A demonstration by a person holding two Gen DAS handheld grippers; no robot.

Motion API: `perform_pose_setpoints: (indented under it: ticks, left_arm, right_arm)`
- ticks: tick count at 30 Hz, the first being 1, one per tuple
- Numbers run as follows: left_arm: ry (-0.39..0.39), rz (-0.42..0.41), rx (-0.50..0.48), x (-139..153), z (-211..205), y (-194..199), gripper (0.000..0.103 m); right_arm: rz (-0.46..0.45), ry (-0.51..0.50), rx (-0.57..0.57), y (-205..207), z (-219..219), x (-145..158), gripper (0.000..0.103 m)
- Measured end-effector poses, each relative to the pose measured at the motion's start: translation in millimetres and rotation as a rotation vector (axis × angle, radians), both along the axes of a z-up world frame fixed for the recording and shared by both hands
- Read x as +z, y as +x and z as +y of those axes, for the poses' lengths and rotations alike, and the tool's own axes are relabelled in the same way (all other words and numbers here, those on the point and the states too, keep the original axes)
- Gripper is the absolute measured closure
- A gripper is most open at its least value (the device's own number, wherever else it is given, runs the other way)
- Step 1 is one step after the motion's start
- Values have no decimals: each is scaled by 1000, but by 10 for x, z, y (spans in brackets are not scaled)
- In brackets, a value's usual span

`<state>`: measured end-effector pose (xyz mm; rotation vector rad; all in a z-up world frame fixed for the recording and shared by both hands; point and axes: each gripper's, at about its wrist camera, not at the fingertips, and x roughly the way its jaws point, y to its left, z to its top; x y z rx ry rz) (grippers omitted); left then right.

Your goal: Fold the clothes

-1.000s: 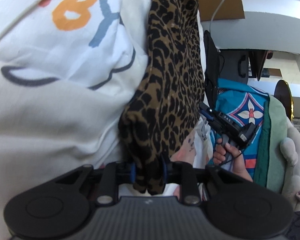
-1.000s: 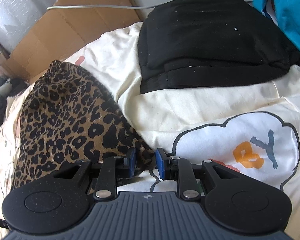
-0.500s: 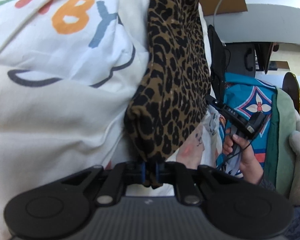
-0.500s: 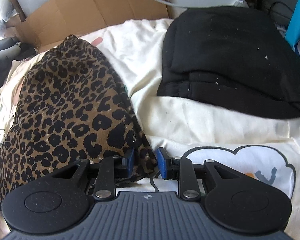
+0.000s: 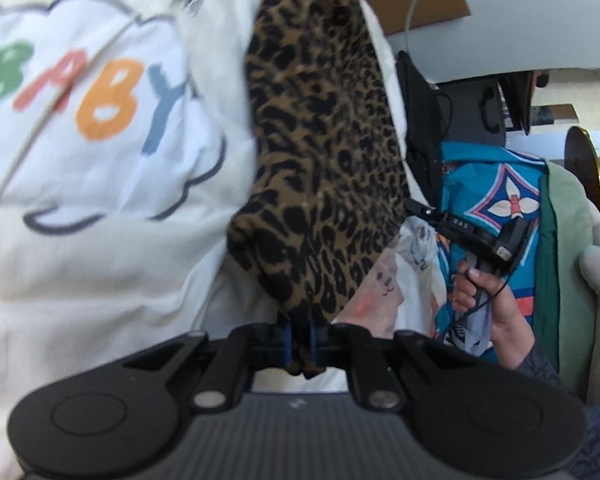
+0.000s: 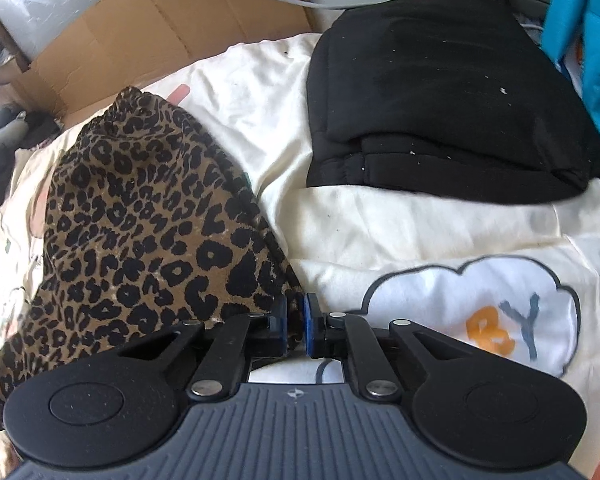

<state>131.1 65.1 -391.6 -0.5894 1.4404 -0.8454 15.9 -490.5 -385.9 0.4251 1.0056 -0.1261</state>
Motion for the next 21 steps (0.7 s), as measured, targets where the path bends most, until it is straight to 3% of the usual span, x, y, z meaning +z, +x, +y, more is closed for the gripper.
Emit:
perform_pose_setpoints:
  ticks: [10,21]
  left_arm:
    - [34,-69,-34,386,239,91,95]
    - [75,-79,18,445,524,89,95]
  right_arm:
    - [1,131,-22,-199,141,107,97]
    - [52,282,-23,-438,430,-14,97]
